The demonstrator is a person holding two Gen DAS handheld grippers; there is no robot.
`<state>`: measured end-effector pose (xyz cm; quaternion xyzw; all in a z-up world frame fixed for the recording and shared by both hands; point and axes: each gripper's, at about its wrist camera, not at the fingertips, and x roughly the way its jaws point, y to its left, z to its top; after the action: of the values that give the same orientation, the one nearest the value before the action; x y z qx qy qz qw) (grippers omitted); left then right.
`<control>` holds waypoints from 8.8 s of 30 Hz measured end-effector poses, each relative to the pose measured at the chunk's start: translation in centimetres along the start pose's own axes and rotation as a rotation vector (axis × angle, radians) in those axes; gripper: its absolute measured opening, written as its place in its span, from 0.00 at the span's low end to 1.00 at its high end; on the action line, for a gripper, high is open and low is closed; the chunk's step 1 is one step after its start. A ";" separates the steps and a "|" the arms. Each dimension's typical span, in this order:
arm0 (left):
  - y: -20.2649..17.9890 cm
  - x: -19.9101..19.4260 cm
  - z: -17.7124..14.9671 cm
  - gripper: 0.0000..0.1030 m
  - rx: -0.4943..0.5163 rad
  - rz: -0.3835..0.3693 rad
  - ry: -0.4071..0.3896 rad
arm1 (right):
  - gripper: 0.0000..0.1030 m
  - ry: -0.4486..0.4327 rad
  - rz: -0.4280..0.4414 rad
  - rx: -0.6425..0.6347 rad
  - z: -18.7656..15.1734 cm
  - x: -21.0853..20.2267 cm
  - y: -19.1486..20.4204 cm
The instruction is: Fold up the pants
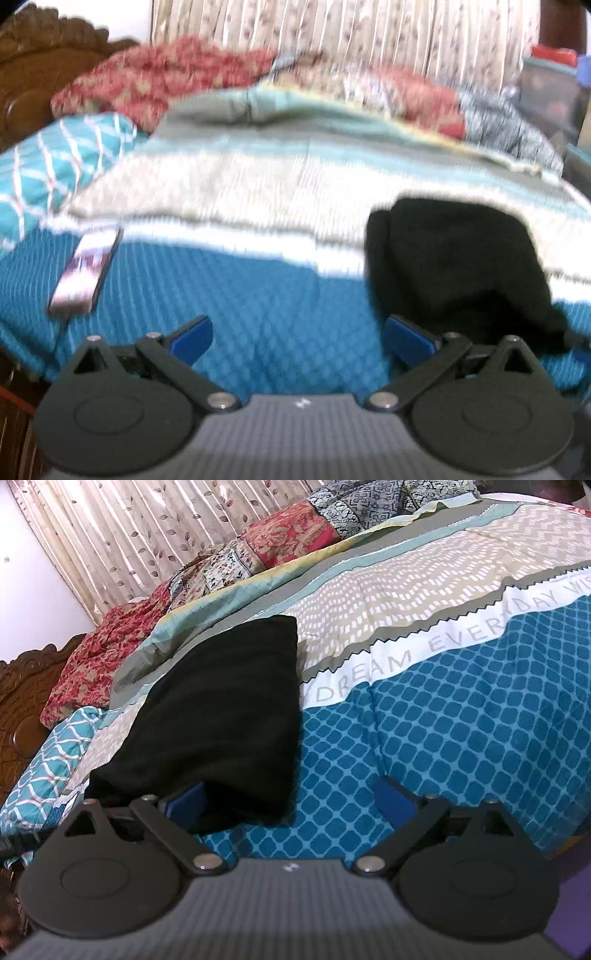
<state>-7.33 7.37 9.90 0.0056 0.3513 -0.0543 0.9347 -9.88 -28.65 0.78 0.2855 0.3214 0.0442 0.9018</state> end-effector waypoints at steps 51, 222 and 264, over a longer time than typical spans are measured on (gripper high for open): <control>-3.4 15.8 2.8 0.98 -0.187 -0.540 0.424 | 0.45 0.088 0.079 -0.070 4.5 4.8 3.0; -8.2 3.9 3.7 1.00 0.128 0.023 0.098 | 1.00 -0.052 -0.052 -0.088 -1.3 0.6 11.5; -7.8 4.7 4.1 1.00 0.219 0.181 0.058 | 1.00 -0.015 -0.065 -0.042 -1.4 1.7 11.0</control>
<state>-1.93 -1.03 10.13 0.1410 0.3680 -0.0076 0.9190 -8.21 -18.36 4.95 0.2563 0.3226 0.0194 0.9110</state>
